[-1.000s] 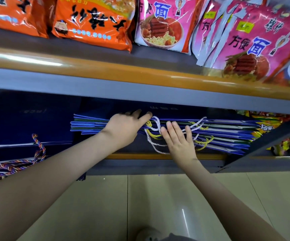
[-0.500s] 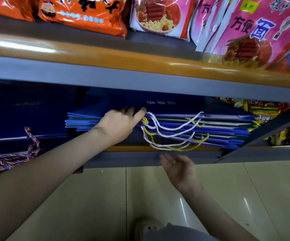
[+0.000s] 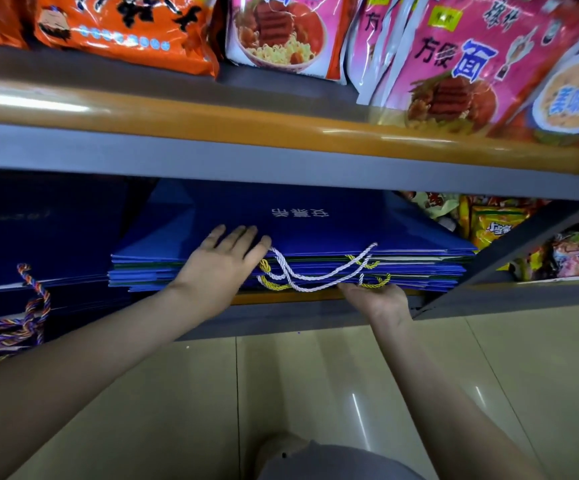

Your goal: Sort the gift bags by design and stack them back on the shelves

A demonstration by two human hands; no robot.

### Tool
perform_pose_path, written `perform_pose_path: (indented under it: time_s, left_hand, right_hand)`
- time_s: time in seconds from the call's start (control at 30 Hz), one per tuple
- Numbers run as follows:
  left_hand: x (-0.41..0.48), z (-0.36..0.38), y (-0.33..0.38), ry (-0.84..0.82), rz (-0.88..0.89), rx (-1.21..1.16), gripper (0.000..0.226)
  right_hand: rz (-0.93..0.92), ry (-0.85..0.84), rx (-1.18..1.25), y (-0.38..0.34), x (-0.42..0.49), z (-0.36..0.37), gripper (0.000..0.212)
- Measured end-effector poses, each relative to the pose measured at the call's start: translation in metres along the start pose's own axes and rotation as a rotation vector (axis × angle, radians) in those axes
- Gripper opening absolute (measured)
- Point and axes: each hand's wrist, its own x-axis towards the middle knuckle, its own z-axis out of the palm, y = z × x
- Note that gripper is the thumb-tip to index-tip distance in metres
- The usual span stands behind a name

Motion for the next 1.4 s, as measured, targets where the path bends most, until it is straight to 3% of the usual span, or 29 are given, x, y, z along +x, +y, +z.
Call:
perform_pose_path:
  time_s: [0.1, 0.17, 0.27, 0.3, 0.37, 0.4, 0.5, 0.57, 0.63, 0.7, 0.77, 0.83, 0.87, 0.9, 0.97, 1.0, 1.07, 1.17, 1.27, 1.33, 1.4]
  left_hand:
    - [-0.004, -0.013, 0.030, -0.188, 0.027, -0.024, 0.110]
    - [0.007, -0.021, 0.063, -0.104, 0.093, -0.128, 0.112]
    - [0.032, -0.016, 0.084, -0.091, 0.083, -0.027, 0.113]
    - [0.042, -0.010, 0.083, -0.061, 0.072, 0.071, 0.101]
    - [0.057, -0.003, 0.079, -0.024, 0.043, 0.117, 0.046]
    - [0.063, -0.003, 0.078, -0.038, -0.015, 0.081, 0.038]
    - [0.072, 0.009, 0.075, 0.101, -0.115, 0.116, 0.036]
    - [0.075, 0.013, 0.078, 0.151, -0.084, 0.156, 0.028]
    - [0.072, 0.018, 0.078, 0.176, -0.010, 0.184, 0.025]
    - [0.072, 0.019, 0.076, 0.208, 0.029, 0.155, 0.025]
    - [0.071, 0.024, 0.079, 0.207, 0.059, 0.152, 0.030]
    - [0.070, 0.027, 0.081, 0.188, 0.076, 0.179, 0.032]
    - [0.071, 0.028, 0.082, 0.195, 0.074, 0.187, 0.032]
    - [0.072, 0.026, 0.082, 0.188, 0.060, 0.186, 0.030]
    - [0.073, 0.022, 0.082, 0.190, 0.048, 0.158, 0.029]
    - [0.073, 0.019, 0.081, 0.189, 0.049, 0.157, 0.031]
    - [0.072, 0.015, 0.077, 0.205, 0.077, 0.154, 0.020]
    - [0.075, 0.015, 0.070, 0.252, 0.131, 0.164, 0.024]
    - [0.075, 0.017, 0.064, 0.396, 0.175, 0.137, 0.026]
    - [0.061, 0.025, 0.061, 0.467, 0.279, 0.312, 0.038]
    - [0.037, 0.039, 0.056, 0.423, 0.415, 0.458, 0.049]
  right_hand:
    - [0.001, 0.017, -0.046, 0.005, 0.007, 0.000, 0.062]
    - [0.002, 0.010, -0.081, 0.005, 0.014, -0.001, 0.068]
    - [0.016, -0.032, -0.106, 0.003, 0.017, 0.002, 0.082]
    - [0.021, -0.067, -0.114, 0.003, 0.016, 0.003, 0.084]
    - [0.010, -0.122, -0.092, 0.002, 0.018, 0.001, 0.086]
    - [0.008, -0.143, -0.087, 0.001, 0.020, -0.001, 0.086]
    - [-0.028, -0.267, -0.175, 0.001, 0.024, -0.012, 0.079]
    - [-0.055, -0.328, -0.219, -0.002, 0.022, -0.017, 0.080]
    - [-0.034, -0.271, -0.328, -0.004, 0.015, -0.019, 0.088]
    - [-0.044, -0.146, -0.683, -0.005, 0.001, -0.023, 0.091]
    - [-0.249, -0.019, -1.324, -0.004, -0.020, -0.031, 0.066]
    - [-0.923, -0.060, -1.864, -0.003, -0.035, -0.035, 0.032]
    - [-1.337, -0.139, -2.052, -0.002, -0.038, -0.033, 0.040]
    - [-1.641, -0.210, -2.214, 0.000, -0.035, -0.027, 0.065]
    - [-1.910, -0.233, -2.521, 0.000, -0.012, -0.014, 0.107]
    - [-1.956, -0.230, -2.644, -0.001, 0.003, -0.010, 0.113]
    - [-2.083, -0.340, -2.694, -0.009, 0.034, -0.006, 0.088]
    - [-2.367, -0.603, -2.469, -0.020, 0.044, 0.004, 0.042]
    - [-2.513, -0.631, -2.332, -0.022, 0.048, 0.012, 0.037]
    - [-2.577, -0.627, -2.284, -0.024, 0.060, 0.002, 0.031]
    - [-2.607, -0.668, -2.260, -0.025, 0.074, -0.019, 0.023]
